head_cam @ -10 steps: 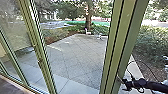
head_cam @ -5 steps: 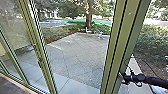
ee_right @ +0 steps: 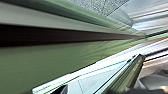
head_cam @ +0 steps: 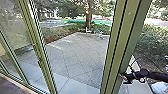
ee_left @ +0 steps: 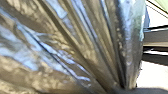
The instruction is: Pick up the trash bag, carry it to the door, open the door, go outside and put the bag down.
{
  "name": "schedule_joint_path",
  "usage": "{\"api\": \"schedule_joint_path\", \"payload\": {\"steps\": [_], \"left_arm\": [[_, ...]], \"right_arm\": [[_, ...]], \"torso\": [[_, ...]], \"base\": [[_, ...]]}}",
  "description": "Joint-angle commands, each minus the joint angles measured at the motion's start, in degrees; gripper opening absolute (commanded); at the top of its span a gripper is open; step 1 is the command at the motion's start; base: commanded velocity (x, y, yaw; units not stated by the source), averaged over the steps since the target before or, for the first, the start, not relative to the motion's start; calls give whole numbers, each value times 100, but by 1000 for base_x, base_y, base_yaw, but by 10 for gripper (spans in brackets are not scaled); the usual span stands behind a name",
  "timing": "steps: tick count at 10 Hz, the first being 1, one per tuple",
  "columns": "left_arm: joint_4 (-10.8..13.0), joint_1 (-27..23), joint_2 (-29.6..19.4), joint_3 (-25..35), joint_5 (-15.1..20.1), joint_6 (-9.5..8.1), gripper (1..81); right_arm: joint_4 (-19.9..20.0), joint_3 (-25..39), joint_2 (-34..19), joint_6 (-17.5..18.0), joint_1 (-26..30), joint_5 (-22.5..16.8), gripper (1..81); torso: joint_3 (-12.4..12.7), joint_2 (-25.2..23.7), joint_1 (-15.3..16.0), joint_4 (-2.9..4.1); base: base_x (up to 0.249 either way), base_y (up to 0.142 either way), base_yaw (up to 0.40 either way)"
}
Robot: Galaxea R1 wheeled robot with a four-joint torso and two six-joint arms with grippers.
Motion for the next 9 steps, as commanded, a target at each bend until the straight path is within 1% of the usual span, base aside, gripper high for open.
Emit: {"api": "schedule_joint_path", "payload": {"steps": [1, 2, 3, 6, 9], "left_arm": [[-55, -129, -14, 21, 464, 7, 10], [-55, -129, -14, 20, 456, 7, 10], [-64, -129, -14, 20, 456, -1, 10], [-64, -130, -5, 21, 456, 7, 10], [-64, -129, 4, 12, 456, -2, 10]], "right_arm": [[-580, -274, -149, -85, 1739, 103, 811], [-764, -361, -158, -85, 1835, -80, 811], [-843, -422, -149, -94, 1897, -195, 811], [-1451, -388, -211, -94, 2204, -460, 811], [-1809, -371, -272, -94, 2538, -504, 811]], "torso": [[0, 0, 0, 0], [0, -2, -2, 0], [0, -2, -5, 0], [-2, -2, -11, 0], [-5, 0, -9, 0]], "base": [[0, 0, 0], [0, 0, 0], [0, 0, 0], [0, 0, 0], [0, 0, 0]]}}
